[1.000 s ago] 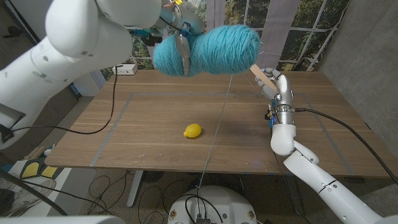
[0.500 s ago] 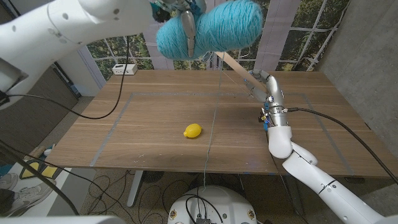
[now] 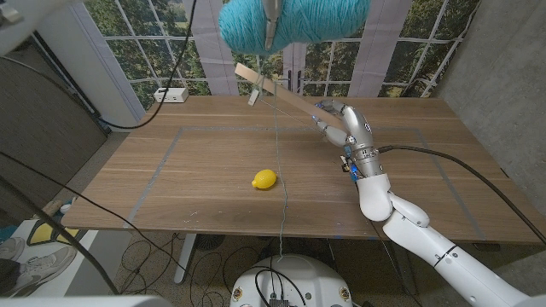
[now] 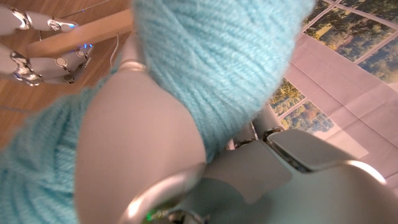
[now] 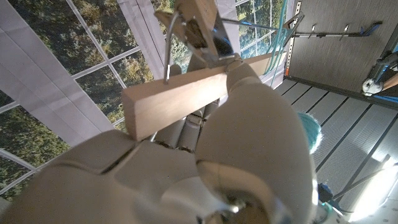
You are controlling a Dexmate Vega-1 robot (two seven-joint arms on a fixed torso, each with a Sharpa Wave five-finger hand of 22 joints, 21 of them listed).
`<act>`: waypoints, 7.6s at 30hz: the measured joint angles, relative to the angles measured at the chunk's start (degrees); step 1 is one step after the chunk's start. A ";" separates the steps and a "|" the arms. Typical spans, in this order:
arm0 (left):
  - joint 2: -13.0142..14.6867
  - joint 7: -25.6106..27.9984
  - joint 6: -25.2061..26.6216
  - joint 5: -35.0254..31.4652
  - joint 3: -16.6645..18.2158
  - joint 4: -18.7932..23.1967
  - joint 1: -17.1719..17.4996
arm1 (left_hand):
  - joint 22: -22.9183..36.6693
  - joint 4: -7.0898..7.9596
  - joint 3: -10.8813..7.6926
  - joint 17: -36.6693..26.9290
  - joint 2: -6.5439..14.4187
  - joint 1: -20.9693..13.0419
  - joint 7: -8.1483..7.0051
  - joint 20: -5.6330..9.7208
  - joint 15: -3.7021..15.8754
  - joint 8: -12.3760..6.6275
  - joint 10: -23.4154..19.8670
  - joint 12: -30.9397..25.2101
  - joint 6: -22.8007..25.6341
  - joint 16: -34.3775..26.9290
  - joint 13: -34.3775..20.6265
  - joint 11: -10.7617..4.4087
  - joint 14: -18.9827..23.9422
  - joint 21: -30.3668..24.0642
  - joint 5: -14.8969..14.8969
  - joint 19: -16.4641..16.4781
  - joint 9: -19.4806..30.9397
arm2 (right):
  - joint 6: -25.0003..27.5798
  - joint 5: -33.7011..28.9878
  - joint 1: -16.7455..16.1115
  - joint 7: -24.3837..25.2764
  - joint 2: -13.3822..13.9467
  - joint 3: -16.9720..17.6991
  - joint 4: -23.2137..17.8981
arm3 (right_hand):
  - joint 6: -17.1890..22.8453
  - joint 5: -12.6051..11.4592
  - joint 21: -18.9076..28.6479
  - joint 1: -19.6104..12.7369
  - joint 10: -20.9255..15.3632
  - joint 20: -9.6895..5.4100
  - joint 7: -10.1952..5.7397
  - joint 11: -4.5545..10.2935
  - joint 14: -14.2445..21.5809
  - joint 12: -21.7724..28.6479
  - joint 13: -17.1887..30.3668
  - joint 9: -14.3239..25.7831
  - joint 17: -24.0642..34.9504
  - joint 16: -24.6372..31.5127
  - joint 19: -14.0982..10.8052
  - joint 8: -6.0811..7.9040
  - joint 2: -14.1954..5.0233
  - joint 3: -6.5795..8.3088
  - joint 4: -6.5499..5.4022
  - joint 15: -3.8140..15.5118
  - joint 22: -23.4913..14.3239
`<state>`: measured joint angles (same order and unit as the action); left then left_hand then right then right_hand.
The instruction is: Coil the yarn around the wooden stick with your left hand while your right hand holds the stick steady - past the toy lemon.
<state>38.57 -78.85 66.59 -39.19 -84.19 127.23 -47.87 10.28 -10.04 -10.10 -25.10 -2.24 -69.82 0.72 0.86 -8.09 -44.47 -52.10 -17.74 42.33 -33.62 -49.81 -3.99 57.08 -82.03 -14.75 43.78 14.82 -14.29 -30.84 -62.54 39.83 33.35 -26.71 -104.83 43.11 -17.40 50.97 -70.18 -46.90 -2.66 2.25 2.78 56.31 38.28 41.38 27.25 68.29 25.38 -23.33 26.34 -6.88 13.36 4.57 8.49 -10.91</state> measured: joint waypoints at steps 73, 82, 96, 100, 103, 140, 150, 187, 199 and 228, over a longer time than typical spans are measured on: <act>17.53 9.08 -6.40 -13.37 27.32 -1.17 39.92 | -0.01 0.00 0.00 -1.23 0.00 0.00 0.09 -0.02 0.00 0.83 -0.72 1.78 0.51 0.84 -0.92 -0.11 0.01 -0.41 -0.10 -0.03 0.73 | -27.88 38.62 3.23 -30.41 -5.24 3.36 7.84 | 0.01 0.01 2.04 -0.12 -0.52 0.01 -0.01 0.11 0.21 -0.68 0.66 0.52 0.27 -0.81 0.83 -0.88 0.11 -0.23 -0.23 0.20 0.25; 20.12 7.50 -9.55 -13.57 35.88 0.44 51.14 | 0.14 0.00 0.00 -1.32 0.00 0.00 0.09 0.17 0.00 1.06 -0.93 1.82 0.52 1.06 -0.82 0.10 0.01 -0.41 -0.09 -0.64 0.78 | -24.79 39.44 3.33 -26.79 -8.14 5.38 9.98 | 0.41 0.14 2.04 -0.41 -0.91 0.02 -0.41 0.51 0.21 -1.02 0.66 0.51 0.26 -1.00 0.84 -1.10 0.40 -0.23 -0.23 0.20 0.25; 18.08 3.16 -16.22 -15.75 37.91 -0.94 56.33 | 0.05 0.00 0.00 -1.55 0.00 0.00 0.09 0.11 0.00 1.31 -0.93 2.21 0.52 0.95 -1.03 0.10 0.01 -0.39 -0.03 -0.74 1.09 | -23.05 35.79 3.14 -20.88 -11.32 8.06 10.62 | 0.41 -0.01 2.49 -0.39 -1.03 0.31 -0.41 0.41 0.21 -1.12 0.81 0.51 0.26 -1.03 1.13 -0.88 0.38 -0.23 -0.23 0.20 0.24; 16.66 1.95 -18.02 -16.05 37.38 -1.43 56.89 | 0.01 0.00 0.00 -1.55 0.00 0.00 0.09 0.19 0.00 1.33 -0.93 2.22 0.52 0.94 -1.30 0.10 0.01 -0.38 -0.02 -0.83 1.09 | -21.93 32.57 2.88 -17.84 -11.79 8.59 10.54 | 0.92 -0.01 2.49 -0.39 -1.23 0.31 -0.91 0.61 0.21 -1.33 0.82 0.53 0.26 -1.03 1.13 -0.88 0.38 -0.23 -0.23 0.20 0.24; 15.79 1.52 -18.69 -15.71 34.23 -1.13 55.78 | -0.04 0.00 0.00 -1.55 0.00 0.00 0.09 0.19 0.00 1.50 -0.93 2.27 0.52 0.94 -1.31 0.10 0.02 -0.32 0.00 -0.83 1.09 | -20.81 29.41 2.80 -15.23 -11.93 8.78 10.40 | 1.12 -0.01 2.49 -0.39 -1.55 0.31 -0.73 0.93 0.21 -1.42 0.77 0.53 0.26 -1.03 1.13 -0.88 0.38 -0.23 -0.23 0.20 0.24; 18.36 -0.02 -18.51 -4.15 30.20 17.51 52.79 | -0.01 0.00 0.00 -1.73 0.67 0.67 0.09 0.19 0.01 2.03 -1.03 3.05 0.53 1.28 -1.80 0.20 0.03 -0.67 0.01 -0.83 1.57 | -1.00 10.92 4.89 2.02 -9.26 5.54 8.25 | 8.65 0.10 3.33 -0.38 -3.04 0.00 -6.88 2.49 0.31 -1.51 1.02 0.49 0.34 -1.52 1.43 -1.43 0.38 -0.23 -0.23 0.10 0.23; 19.39 0.24 -18.89 -4.95 36.96 20.02 57.48 | -0.04 0.00 0.00 -2.04 0.66 0.66 0.09 0.19 0.20 2.07 -1.34 3.15 0.53 1.51 -1.82 0.51 0.22 -0.68 0.01 -0.83 1.83 | 5.67 6.66 5.79 3.59 -6.55 2.88 6.28 | 8.65 -0.01 3.33 -0.38 -3.04 0.32 -6.88 2.49 0.30 -1.53 1.00 0.51 0.33 -1.52 1.75 -1.62 0.38 -0.23 -0.23 0.10 0.23; 21.72 3.99 -17.86 -19.00 49.48 14.40 74.30 | -0.18 0.00 0.00 -2.38 0.56 0.56 0.18 0.19 0.20 2.81 -1.35 4.00 0.81 1.78 -1.91 0.49 0.22 -0.61 0.58 -0.83 2.09 | 30.82 13.54 6.01 -25.29 10.36 0.59 -11.03 | 8.89 0.40 4.27 -0.40 -4.01 0.31 -6.65 2.32 0.71 -2.67 0.41 -0.50 0.29 -1.55 1.74 -2.48 0.39 -0.24 -0.23 0.32 0.52; 19.38 3.07 -19.54 -26.48 50.20 8.71 79.39 | -0.27 0.00 0.00 -2.51 0.50 0.50 0.12 0.17 0.20 3.00 -1.54 4.06 0.93 2.01 -1.91 0.30 0.22 -0.45 0.65 -0.85 2.08 | 37.34 18.10 9.95 -36.82 15.06 -2.21 -13.77 | 9.20 0.22 4.27 -0.41 -4.42 0.31 -6.34 1.95 0.72 -2.89 0.42 -0.86 0.31 -1.54 1.74 -2.71 0.40 -0.23 -0.23 0.33 0.52; 9.45 14.65 -27.33 -35.28 50.14 -7.41 90.21 | 0.02 0.00 -0.01 -3.75 0.67 0.67 0.16 0.01 0.10 3.74 -1.97 4.71 1.28 2.68 -0.93 0.49 0.33 -0.29 1.16 -1.02 1.80 | 46.39 21.28 21.81 -53.91 17.85 -11.26 -13.48 | 10.02 0.62 4.79 -0.85 -5.55 0.31 -5.52 1.39 1.22 -3.78 -1.71 -2.20 -0.06 -2.11 1.73 -3.40 0.85 -0.05 -0.05 0.62 0.80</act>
<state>48.02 -64.20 39.26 -74.47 -34.04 119.82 42.35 10.30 -10.04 -10.10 -28.85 -1.57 -69.15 0.88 0.87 -7.99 -40.73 -54.08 -13.04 43.61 -30.94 -50.73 -3.50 57.41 -82.32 -13.59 42.76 16.62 32.09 -9.56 -40.73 -14.09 51.21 -37.96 -118.32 53.14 -16.78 55.77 -71.03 -52.44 -2.35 -3.27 4.17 57.52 34.49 39.67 25.05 68.23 23.27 -21.60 22.95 -6.03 13.31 4.51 9.11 -10.12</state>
